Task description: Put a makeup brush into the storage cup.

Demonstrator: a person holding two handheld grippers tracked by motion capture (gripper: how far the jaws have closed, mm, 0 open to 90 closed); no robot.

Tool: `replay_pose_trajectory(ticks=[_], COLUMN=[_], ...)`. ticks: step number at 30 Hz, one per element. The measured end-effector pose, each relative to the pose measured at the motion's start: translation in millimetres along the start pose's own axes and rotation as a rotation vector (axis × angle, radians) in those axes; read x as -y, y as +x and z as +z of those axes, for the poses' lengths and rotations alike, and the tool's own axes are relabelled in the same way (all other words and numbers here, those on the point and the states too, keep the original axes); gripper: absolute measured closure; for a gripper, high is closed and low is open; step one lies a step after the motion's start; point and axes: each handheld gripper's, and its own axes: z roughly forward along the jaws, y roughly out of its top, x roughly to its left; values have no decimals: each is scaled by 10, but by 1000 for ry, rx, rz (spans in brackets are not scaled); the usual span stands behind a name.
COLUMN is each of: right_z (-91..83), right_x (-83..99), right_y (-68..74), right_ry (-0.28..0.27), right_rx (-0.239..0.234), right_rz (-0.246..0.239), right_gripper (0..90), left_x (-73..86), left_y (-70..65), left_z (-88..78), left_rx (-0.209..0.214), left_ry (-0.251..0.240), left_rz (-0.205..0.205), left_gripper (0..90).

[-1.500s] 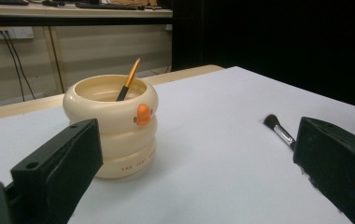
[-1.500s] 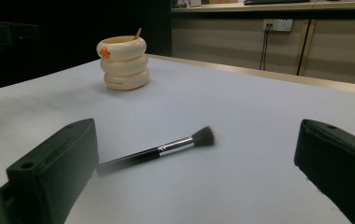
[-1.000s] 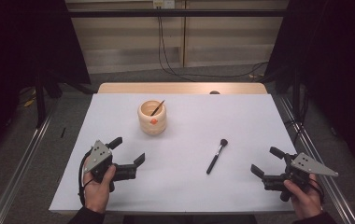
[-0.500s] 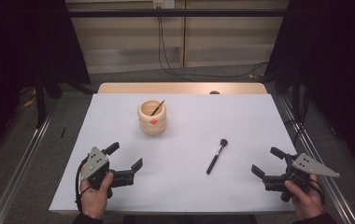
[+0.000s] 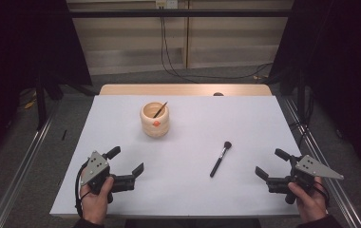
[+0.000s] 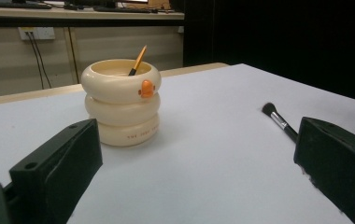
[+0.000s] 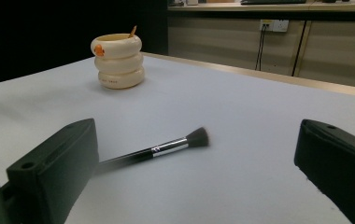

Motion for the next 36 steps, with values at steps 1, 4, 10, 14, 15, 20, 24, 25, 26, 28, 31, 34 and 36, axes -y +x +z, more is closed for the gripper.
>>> replay_pose_trajectory(ticks=[1, 4, 10, 14, 15, 20, 24, 25, 26, 28, 31, 34, 36], right_z=[-3, 0, 43, 115, 123, 181, 261, 291, 320, 377, 500, 588, 648], right_x=[0, -12, -46, -88, -94, -160, -237, -260, -288, -343, -427, -486, -523], right_y=[7, 11, 9, 11, 5, -22, -52, -48, -46, -45, -30, -30, -41], right_ry=[1, -15, -25, -29, -25, -44, -57, -60, -64, -70, -77, -79, -75], right_rx=[1, 10, -23, -20, -21, 3, 23, 30, 27, 20, 41, 67, 68], right_rz=[5, 4, 1, 4, -5, -2, -12, -16, -12, -9, -17, -12, -30], right_gripper=[0, 0, 0, 0, 0, 0, 0, 0, 0, 0, 0, 7, 7], left_x=[3, 12, 19, 26, 24, 12, 10, 9, 8, 15, 17, 18, 19], left_y=[5, 0, 9, 22, 20, 35, 26, 21, 21, 20, 23, 22, 22], left_z=[3, 17, 17, 22, 19, -1, 8, 10, 9, 11, 11, 13, 16], left_rx=[-3, 1, -6, 11, 11, 3, 2, 0, 0, -1, -6, 1, -2], left_ry=[2, 9, 9, 16, 18, 13, 10, 10, 12, 11, 17, 14, 17], left_rz=[1, -4, -7, -9, -4, 6, 11, 14, 21, 16, 24, 22, 24], left_gripper=[10, 10, 10, 14, 17, 13, 12, 12, 12, 12, 12, 11, 11])
